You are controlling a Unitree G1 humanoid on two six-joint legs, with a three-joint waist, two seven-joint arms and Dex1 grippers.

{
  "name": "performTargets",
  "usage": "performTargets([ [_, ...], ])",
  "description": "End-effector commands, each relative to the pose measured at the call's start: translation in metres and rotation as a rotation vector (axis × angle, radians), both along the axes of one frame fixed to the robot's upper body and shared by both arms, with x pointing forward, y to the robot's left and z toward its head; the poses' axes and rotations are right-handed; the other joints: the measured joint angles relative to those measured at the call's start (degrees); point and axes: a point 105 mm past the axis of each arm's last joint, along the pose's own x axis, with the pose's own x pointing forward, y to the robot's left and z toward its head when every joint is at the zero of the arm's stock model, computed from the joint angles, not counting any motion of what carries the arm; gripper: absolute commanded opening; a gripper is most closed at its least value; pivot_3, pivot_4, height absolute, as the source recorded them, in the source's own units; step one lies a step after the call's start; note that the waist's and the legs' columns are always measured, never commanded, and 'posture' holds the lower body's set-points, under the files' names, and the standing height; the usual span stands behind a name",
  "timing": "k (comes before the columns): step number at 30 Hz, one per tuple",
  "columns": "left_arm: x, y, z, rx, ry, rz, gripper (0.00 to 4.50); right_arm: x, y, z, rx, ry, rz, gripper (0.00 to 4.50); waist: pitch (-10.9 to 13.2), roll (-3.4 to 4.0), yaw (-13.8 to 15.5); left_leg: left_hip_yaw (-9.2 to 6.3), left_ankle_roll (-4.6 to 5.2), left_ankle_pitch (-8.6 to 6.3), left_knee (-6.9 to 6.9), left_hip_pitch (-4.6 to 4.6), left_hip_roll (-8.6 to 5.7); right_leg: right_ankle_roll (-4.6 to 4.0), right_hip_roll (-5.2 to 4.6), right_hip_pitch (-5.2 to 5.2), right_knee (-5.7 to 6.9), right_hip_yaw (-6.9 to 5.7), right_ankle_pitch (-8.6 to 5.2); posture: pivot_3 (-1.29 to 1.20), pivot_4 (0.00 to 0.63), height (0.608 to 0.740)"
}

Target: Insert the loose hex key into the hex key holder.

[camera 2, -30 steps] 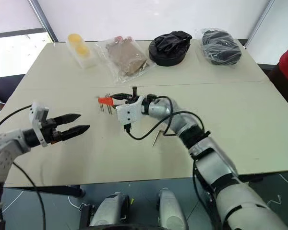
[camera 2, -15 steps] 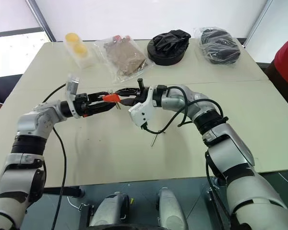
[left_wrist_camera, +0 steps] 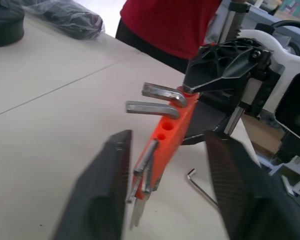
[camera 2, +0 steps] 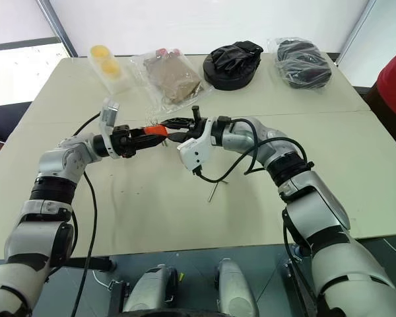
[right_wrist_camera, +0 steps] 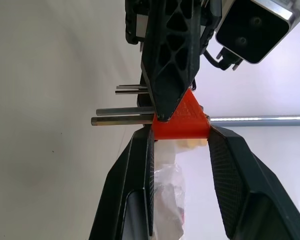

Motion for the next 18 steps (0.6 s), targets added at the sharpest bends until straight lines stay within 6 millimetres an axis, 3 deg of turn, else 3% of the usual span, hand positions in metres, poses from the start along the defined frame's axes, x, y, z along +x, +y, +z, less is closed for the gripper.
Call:
performTargets([
  [1, 0.0012, -0.0011, 0.0152, -0.007, -0.057, -0.008, 0.24, -0.002, 0.0002, 0.0179, 0.062, -0.044, 0.006, 1.0, 0.0, 0.0, 0.04, -0.01, 0.0, 0.0, 0.01, 0.0, 0.0, 0.0, 0.0, 0.0, 0.01, 0.0, 0.0, 0.0, 0.15, 0.74],
  [2, 0.0016, -0.001, 0.0155, -0.009, -0.058, -0.006, 0.03, -0.0019, 0.0002, 0.0176, 0.063, -0.042, 0.005, 1.0, 0.0, 0.0, 0.04, -0.01, 0.0, 0.0, 0.01, 0.0, 0.0, 0.0, 0.0, 0.0, 0.01, 0.0, 0.0, 0.0, 0.15, 0.74],
  [12, 0.0035, -0.0026, 0.0142, -0.016, -0.048, 0.008, 0.03, -0.0039, -0.0002, 0.0126, 0.063, -0.023, 0.003, 1.0, 0.0, 0.0, 0.05, -0.01, 0.0, 0.0, 0.02, -0.01, 0.0, 0.0, 0.0, 0.0, 0.03, 0.0, 0.0, 0.0, 0.15, 0.74],
  [16, 0.0049, -0.0012, 0.014, -0.017, -0.056, 0.025, 1.8, -0.0041, 0.0003, 0.0115, 0.064, -0.019, 0.002, 1.0, 0.0, 0.0, 0.01, -0.01, 0.0, 0.0, 0.02, 0.0, 0.0, 0.0, 0.0, 0.0, 0.04, 0.0, 0.0, 0.0, 0.15, 0.74],
  [18, 0.0069, -0.0006, 0.0136, -0.01, -0.068, 0.045, 2.89, -0.0039, 0.0, 0.0114, 0.066, -0.018, 0.0, 1.0, 0.0, 0.0, 0.03, -0.01, 0.0, 0.0, 0.02, 0.0, 0.0, 0.0, 0.0, 0.0, 0.04, 0.0, 0.0, 0.0, 0.15, 0.74],
])
